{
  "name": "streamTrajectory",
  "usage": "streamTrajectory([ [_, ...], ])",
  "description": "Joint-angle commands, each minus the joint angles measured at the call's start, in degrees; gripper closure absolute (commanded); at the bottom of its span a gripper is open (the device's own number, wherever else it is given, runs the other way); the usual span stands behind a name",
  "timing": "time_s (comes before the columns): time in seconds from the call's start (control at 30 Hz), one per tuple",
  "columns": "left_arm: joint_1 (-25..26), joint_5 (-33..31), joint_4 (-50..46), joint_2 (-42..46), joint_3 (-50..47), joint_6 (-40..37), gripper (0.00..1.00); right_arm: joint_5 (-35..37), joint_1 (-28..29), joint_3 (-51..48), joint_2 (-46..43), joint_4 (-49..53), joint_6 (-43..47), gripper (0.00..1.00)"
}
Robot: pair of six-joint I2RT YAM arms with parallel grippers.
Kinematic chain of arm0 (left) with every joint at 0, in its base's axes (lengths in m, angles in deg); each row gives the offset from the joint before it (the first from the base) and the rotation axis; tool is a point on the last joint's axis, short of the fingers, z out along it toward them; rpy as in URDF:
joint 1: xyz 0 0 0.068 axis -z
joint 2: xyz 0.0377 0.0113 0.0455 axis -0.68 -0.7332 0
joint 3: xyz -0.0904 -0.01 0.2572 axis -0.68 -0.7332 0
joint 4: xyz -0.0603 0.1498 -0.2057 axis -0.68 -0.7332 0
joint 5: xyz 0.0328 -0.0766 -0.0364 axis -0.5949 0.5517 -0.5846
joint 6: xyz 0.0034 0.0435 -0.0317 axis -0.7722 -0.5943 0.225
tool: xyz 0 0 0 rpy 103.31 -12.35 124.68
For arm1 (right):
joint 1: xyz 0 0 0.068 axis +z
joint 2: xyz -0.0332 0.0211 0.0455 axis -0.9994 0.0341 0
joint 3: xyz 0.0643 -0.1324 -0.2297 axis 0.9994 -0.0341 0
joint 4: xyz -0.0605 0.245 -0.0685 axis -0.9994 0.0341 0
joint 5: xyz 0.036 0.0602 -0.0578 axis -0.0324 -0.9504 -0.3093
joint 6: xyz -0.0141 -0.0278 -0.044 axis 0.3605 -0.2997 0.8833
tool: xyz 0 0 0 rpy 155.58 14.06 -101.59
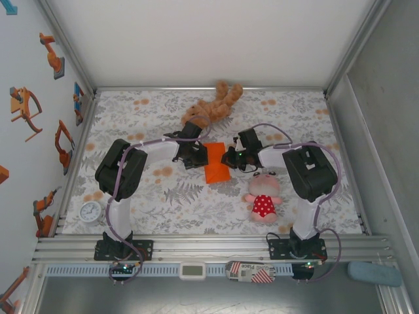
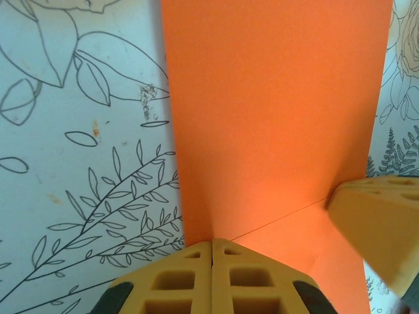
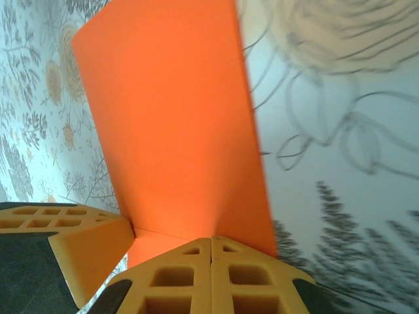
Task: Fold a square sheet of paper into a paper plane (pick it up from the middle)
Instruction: Fold the triangle a second time at the center of the table.
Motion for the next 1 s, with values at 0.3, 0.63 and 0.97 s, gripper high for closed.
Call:
streamTrajectory([
  [0.3,-0.66,-2.71,-5.33,-4.00,0.46,-4.02,1.00,0.74,-1.34,-0.64,-7.18,3.45,1.60,1.00],
  [0.63,-0.74,0.20,-5.02,-4.28,1.40,-8.92,1.00,-4.73,3.14,-0.11,-0.83,-3.06,-3.13,1.00],
  [0.97,-0.98,1.46,-4.73,-3.14,2.90,-8.91,1.00,-2.29,3.14,-3.08,0.92,-1.81,-2.49,1.00],
])
